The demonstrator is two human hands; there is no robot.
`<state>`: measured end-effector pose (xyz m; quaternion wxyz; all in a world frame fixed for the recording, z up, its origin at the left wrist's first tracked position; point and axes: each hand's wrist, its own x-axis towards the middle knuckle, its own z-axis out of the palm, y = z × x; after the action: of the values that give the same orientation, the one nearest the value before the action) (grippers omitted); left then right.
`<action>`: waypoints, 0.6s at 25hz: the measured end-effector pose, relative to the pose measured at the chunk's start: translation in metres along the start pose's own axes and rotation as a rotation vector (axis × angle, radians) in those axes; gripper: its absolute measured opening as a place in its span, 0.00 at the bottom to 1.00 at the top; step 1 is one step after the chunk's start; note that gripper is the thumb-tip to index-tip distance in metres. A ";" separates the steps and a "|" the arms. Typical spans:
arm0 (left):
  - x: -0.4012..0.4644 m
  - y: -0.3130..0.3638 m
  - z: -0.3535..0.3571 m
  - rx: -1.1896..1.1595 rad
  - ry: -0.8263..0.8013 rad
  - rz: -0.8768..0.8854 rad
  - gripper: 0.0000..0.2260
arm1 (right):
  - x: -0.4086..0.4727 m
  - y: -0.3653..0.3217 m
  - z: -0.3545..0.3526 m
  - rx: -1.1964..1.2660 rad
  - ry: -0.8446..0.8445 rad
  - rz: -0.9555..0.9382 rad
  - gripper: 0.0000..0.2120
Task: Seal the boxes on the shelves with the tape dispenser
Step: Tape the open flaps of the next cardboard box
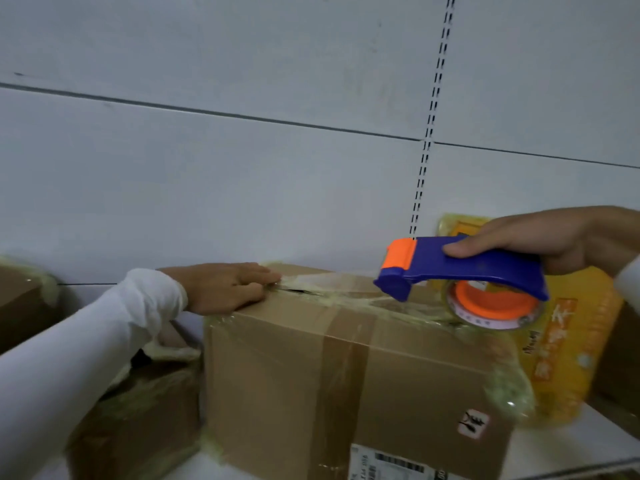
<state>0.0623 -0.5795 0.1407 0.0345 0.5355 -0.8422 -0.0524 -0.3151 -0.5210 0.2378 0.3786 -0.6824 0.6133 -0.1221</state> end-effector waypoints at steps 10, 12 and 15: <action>0.009 0.111 0.026 -0.192 0.054 -0.087 0.21 | -0.002 0.004 0.006 -0.093 -0.070 -0.107 0.19; 0.004 0.112 0.023 -0.147 0.043 -0.099 0.21 | -0.008 0.009 0.002 -0.061 -0.068 -0.127 0.18; -0.001 0.117 0.025 -0.130 0.031 -0.069 0.20 | -0.033 0.024 -0.017 -0.089 -0.154 -0.112 0.21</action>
<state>-0.0447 -0.5279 0.1302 0.0807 0.5615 -0.8175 -0.0998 -0.3508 -0.4953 0.2434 0.3865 -0.7391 0.5481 -0.0627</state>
